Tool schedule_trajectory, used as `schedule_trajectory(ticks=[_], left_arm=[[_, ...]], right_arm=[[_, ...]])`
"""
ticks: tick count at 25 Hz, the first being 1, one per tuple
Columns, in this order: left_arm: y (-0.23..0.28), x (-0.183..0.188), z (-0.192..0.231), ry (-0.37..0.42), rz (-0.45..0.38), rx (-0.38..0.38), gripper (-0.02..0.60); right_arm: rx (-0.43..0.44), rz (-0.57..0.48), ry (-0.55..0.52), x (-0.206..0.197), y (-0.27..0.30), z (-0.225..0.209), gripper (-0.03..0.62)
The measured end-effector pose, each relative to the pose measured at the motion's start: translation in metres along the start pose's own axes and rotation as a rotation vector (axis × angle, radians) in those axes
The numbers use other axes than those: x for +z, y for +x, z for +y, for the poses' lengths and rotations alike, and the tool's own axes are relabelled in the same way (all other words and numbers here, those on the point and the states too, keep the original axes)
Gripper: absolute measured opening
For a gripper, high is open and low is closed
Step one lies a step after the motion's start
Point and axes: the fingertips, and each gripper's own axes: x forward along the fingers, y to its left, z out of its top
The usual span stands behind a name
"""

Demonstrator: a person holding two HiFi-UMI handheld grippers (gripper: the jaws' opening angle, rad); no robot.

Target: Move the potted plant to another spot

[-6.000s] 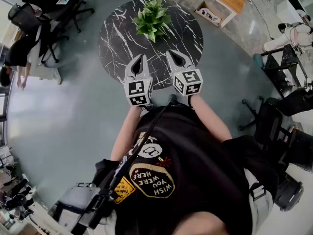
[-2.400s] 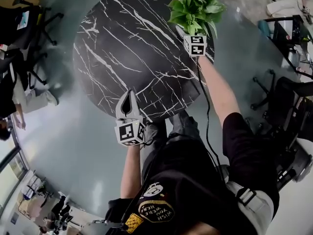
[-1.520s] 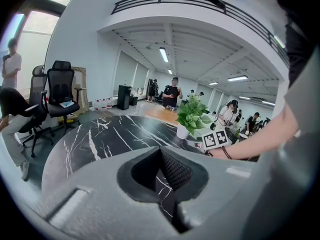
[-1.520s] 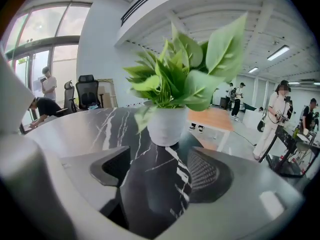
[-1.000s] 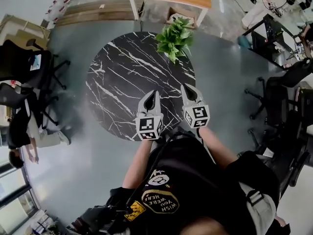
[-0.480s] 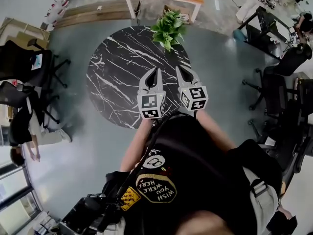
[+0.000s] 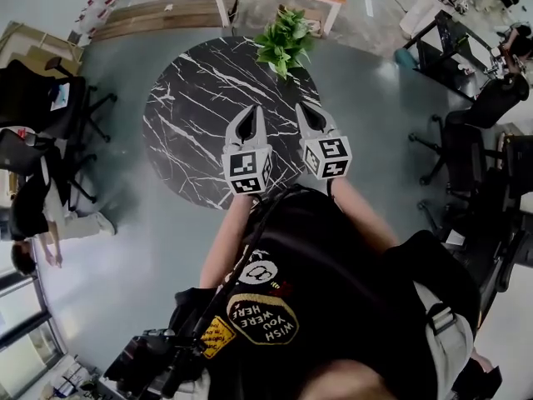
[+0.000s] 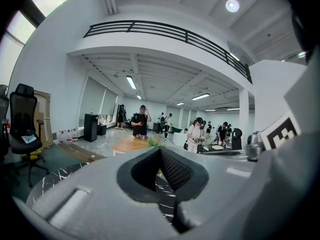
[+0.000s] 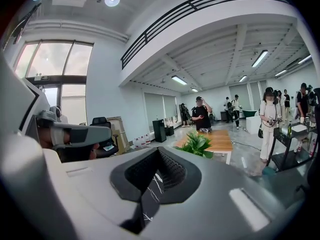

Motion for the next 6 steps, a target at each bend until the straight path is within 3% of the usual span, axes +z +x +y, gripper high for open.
schedule_trajectory(ticks=[6], left_arm=[[-0.0038, -0.0032, -0.0057, 0.000, -0.005, -0.006, 0.003]], right_arm=[[-0.001, -0.004, 0.003, -0.0021, -0.0079, 0.0011, 0.002]])
